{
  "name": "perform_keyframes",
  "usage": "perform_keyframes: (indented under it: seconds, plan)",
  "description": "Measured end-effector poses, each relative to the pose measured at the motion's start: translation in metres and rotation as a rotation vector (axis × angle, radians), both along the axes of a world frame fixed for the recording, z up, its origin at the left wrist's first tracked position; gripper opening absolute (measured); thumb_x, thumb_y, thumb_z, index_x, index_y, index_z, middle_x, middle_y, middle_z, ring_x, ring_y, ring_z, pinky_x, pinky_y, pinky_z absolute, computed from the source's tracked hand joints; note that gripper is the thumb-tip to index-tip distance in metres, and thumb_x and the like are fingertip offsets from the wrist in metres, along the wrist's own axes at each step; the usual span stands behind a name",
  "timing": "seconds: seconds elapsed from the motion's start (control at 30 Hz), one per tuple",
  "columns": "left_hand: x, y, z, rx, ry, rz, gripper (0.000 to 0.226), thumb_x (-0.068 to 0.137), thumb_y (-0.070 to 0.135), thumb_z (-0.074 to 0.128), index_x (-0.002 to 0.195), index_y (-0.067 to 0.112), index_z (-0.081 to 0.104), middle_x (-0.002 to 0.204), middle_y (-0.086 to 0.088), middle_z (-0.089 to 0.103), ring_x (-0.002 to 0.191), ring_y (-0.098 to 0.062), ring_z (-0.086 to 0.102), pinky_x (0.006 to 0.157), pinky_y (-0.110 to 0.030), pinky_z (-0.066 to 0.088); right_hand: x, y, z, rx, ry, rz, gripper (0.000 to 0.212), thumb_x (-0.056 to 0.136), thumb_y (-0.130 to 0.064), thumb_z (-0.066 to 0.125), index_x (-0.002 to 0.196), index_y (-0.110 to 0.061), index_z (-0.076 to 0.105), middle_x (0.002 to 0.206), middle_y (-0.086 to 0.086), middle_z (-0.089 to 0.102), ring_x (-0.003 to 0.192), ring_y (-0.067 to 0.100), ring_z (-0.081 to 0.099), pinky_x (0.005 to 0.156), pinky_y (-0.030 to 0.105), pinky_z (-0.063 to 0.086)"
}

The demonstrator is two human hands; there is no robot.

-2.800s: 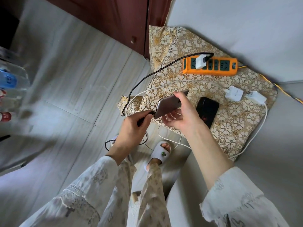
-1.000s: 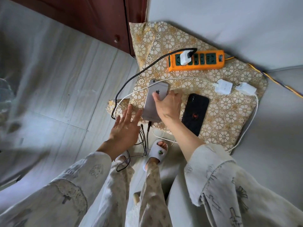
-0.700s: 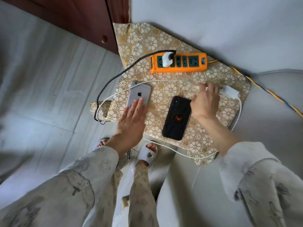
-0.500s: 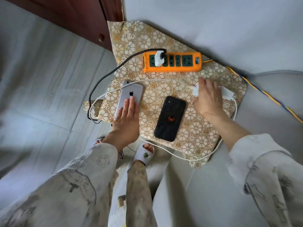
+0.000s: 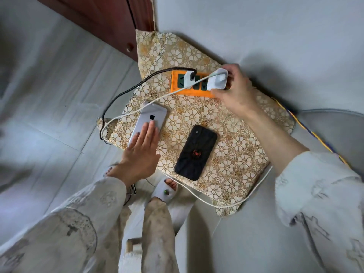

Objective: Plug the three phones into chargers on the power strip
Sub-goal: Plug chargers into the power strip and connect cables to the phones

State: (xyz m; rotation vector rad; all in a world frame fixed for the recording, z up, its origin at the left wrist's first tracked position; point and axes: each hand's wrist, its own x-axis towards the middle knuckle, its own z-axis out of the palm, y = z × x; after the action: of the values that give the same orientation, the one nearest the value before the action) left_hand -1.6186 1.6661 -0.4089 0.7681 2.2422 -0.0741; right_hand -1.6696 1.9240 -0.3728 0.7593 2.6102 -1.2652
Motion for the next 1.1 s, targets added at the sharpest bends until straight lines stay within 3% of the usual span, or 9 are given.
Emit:
perform_keyframes:
  seconds: [0.1,0.17,0.4,0.5,0.67,0.8,0.93,1.1]
  plan:
    - [0.001,-0.001,-0.002,0.006,0.009,0.006,0.073,0.095,0.038,0.024,0.139,0.002,-0.022,0.15,-0.017,-0.028,0.141,-0.031,-0.02,0.118,-0.042,-0.003,-0.014,0.003,-0.005,-0.063,-0.07,0.006,0.051,0.069,-0.004,0.072,0.113,-0.019,0.052,0.111,-0.002,0.06,0.104,0.018,0.06,0.093,0.036,0.049]
    - [0.001,-0.002,-0.003,0.019,0.021,0.009,0.072,0.095,0.037,0.024,0.14,0.001,-0.02,0.151,-0.017,-0.026,0.141,-0.031,-0.019,0.118,-0.042,-0.003,-0.019,0.006,-0.008,-0.105,-0.078,0.001,0.053,0.068,-0.003,0.074,0.112,-0.022,0.051,0.111,-0.004,0.057,0.105,0.018,0.059,0.093,0.041,0.05]
    - [0.001,-0.003,-0.005,0.05,0.019,0.033,0.071,0.095,0.036,0.024,0.141,0.002,-0.018,0.141,-0.01,-0.035,0.142,-0.029,-0.017,0.117,-0.04,-0.003,-0.021,0.019,-0.011,-0.097,-0.115,0.099,0.055,0.065,-0.006,0.077,0.109,-0.027,0.051,0.112,-0.006,0.058,0.104,0.015,0.058,0.09,0.035,0.051]
    - [0.001,-0.001,-0.003,0.05,0.007,0.05,0.069,0.094,0.029,0.026,0.141,0.003,-0.017,0.148,-0.012,-0.029,0.142,-0.029,-0.016,0.118,-0.04,-0.002,-0.022,0.02,-0.012,0.072,-0.132,0.177,0.056,0.066,-0.011,0.078,0.117,-0.02,0.054,0.112,-0.002,0.059,0.097,0.014,0.056,0.082,0.027,0.048]
    - [-0.003,-0.002,0.002,0.067,-0.037,0.058,0.068,0.091,0.015,0.027,0.141,0.004,-0.018,0.152,-0.014,-0.024,0.142,-0.028,-0.017,0.119,-0.041,0.0,-0.028,0.014,-0.008,0.336,-0.092,0.407,0.052,0.068,-0.014,0.076,0.115,-0.007,0.056,0.118,0.014,0.056,0.11,0.027,0.051,0.089,0.027,0.038]
    - [-0.005,-0.003,0.005,0.065,-0.048,0.056,0.069,0.089,0.012,0.026,0.141,0.004,-0.018,0.152,-0.014,-0.024,0.142,-0.028,-0.017,0.119,-0.04,0.0,-0.03,0.012,-0.001,0.362,-0.094,0.446,0.046,0.069,-0.012,0.074,0.112,-0.008,0.059,0.115,0.013,0.062,0.103,0.029,0.058,0.086,0.029,0.044]
    - [-0.007,-0.001,0.007,0.067,-0.068,0.054,0.068,0.089,0.012,0.026,0.141,0.003,-0.017,0.152,-0.015,-0.024,0.142,-0.028,-0.016,0.119,-0.04,-0.001,-0.037,0.0,-0.002,0.45,-0.113,0.532,0.042,0.073,-0.01,0.069,0.113,-0.002,0.058,0.115,0.02,0.061,0.103,0.035,0.058,0.088,0.04,0.05]
    - [-0.012,-0.004,0.007,0.082,-0.105,0.043,0.067,0.09,0.012,0.025,0.142,0.004,-0.017,0.153,-0.014,-0.023,0.142,-0.028,-0.016,0.119,-0.039,0.0,-0.036,0.0,-0.004,0.407,-0.109,0.493,0.044,0.074,-0.008,0.071,0.115,-0.004,0.058,0.113,0.019,0.064,0.098,0.03,0.062,0.081,0.028,0.047]
